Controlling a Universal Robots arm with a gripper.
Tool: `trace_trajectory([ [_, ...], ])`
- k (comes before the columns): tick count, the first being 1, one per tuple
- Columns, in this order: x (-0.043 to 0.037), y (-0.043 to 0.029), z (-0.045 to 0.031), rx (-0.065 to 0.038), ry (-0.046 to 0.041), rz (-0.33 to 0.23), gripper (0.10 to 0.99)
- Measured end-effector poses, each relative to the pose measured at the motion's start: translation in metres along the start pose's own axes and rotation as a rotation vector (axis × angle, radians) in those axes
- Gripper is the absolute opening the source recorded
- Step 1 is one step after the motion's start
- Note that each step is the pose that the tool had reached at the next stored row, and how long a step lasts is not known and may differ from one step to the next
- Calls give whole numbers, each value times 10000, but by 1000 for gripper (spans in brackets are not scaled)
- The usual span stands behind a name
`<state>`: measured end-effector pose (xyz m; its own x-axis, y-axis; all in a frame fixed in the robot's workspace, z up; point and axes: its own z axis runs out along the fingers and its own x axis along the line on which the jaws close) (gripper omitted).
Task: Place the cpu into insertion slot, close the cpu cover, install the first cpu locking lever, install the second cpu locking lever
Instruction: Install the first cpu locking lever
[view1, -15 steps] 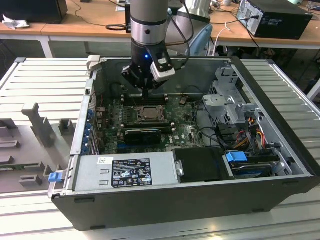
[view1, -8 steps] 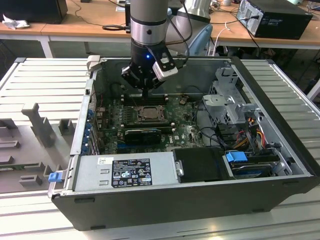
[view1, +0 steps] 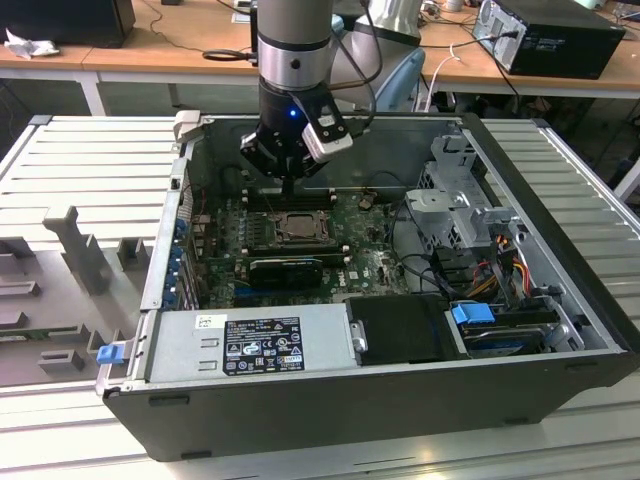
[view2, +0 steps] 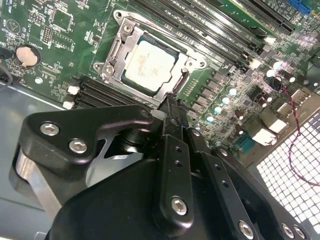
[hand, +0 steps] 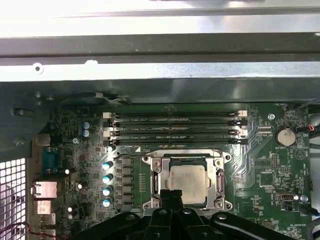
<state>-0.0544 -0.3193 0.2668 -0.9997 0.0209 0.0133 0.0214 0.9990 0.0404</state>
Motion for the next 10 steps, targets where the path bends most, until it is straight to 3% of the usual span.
trace_trajectory([
  [3, 16, -1, 0, 1, -10, -5, 106],
  [7, 162, -4, 3, -2, -43, -10, 106],
  [10, 193, -4, 4, -2, -44, -10, 106],
])
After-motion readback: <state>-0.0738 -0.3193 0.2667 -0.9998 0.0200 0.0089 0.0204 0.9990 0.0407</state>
